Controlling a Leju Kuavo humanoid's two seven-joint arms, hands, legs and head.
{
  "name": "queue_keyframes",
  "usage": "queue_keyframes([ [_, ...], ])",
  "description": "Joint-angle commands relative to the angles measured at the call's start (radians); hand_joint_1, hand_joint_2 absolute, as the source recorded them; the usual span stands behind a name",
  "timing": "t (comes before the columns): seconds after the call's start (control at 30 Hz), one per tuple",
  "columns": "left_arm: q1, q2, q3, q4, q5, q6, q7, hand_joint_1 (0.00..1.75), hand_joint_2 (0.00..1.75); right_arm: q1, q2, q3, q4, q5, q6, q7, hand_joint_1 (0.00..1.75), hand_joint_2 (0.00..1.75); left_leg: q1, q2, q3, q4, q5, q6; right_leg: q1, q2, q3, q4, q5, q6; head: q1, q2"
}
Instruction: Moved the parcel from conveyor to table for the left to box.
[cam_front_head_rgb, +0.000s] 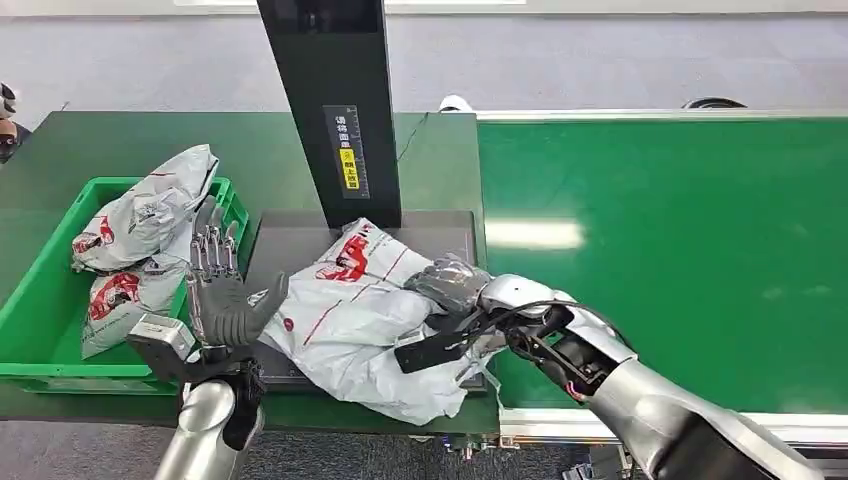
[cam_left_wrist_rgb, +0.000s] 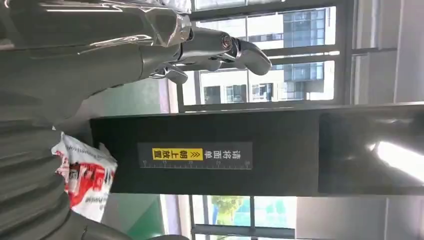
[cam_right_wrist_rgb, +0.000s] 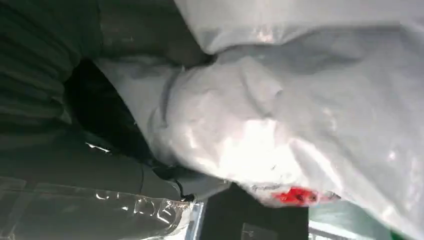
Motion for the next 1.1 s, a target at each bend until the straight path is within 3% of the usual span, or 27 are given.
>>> queue_keyframes([
  [0.03, -0.025, 0.007, -0.002, 0.053, 0.001, -0.009, -0.001, 0.00, 1.75, 0.011, -0.001, -0.088, 0.046, -0.012, -0.074, -0.022, 0.00, 1.75, 0.000, 0.000, 0.000, 0.000, 0.000, 0.000, 0.000, -0.001, 0.001, 0.000, 0.000, 0.000, 0.000, 0.000],
  [0.4, -0.033, 0.019, -0.007, 0.067, 0.015, -0.001, -0.010, 0.00, 1.75, 0.043, 0.012, -0.214, 0.001, -0.019, -0.188, -0.024, 0.00, 1.75, 0.000, 0.001, 0.000, -0.001, 0.000, 0.000, 0.000, -0.001, 0.000, 0.000, 0.000, -0.001, 0.000, 0.000],
  [0.43, -0.032, 0.019, -0.007, 0.067, 0.016, -0.001, -0.011, 0.00, 1.75, 0.048, 0.012, -0.226, -0.005, -0.026, -0.198, -0.029, 0.00, 0.00, 0.000, 0.000, 0.000, -0.001, 0.000, 0.000, 0.000, -0.001, 0.000, 0.000, 0.000, 0.000, 0.000, 0.000],
  [0.53, -0.032, 0.019, -0.013, 0.072, 0.020, 0.003, -0.017, 0.00, 1.75, 0.079, 0.013, -0.306, -0.059, -0.047, -0.257, -0.079, 0.00, 0.00, 0.000, 0.000, 0.000, -0.001, 0.000, 0.000, 0.000, -0.001, 0.001, -0.001, 0.000, -0.001, 0.000, 0.000],
  [0.6, -0.034, 0.020, -0.018, 0.077, 0.025, 0.004, -0.021, 0.00, 1.75, 0.122, 0.019, -0.403, -0.124, -0.148, -0.283, -0.149, 0.00, 0.00, 0.000, 0.000, 0.000, -0.001, 0.000, 0.000, 0.000, -0.001, 0.000, -0.001, 0.000, -0.001, 0.000, 0.000],
  [0.73, -0.035, 0.020, -0.038, 0.094, 0.026, 0.003, -0.022, 0.00, 1.75, 0.211, 0.016, -0.523, -0.252, -0.309, -0.227, -0.210, 0.00, 0.00, 0.000, -0.001, 0.000, -0.001, 0.000, 0.000, 0.000, -0.002, 0.000, -0.001, 0.000, -0.001, 0.000, 0.000],
  [1.03, -0.031, 0.019, -0.040, 0.096, 0.030, 0.003, -0.024, 0.00, 1.75, 0.224, 0.010, -0.529, -0.266, -0.309, -0.226, -0.210, 0.00, 0.00, 0.000, 0.000, 0.000, 0.000, 0.000, 0.000, 0.000, -0.001, 0.000, 0.000, 0.000, 0.000, 0.000, 0.000],
  [1.1, -0.022, 0.024, -0.048, 0.096, 0.036, -0.004, -0.027, 0.00, 1.75, 0.264, 0.006, -0.565, -0.309, -0.381, -0.161, -0.243, 0.00, 0.00, 0.000, 0.000, 0.000, -0.001, 0.000, 0.000, 0.000, -0.002, 0.000, -0.001, 0.000, -0.001, 0.000, 0.000],
])
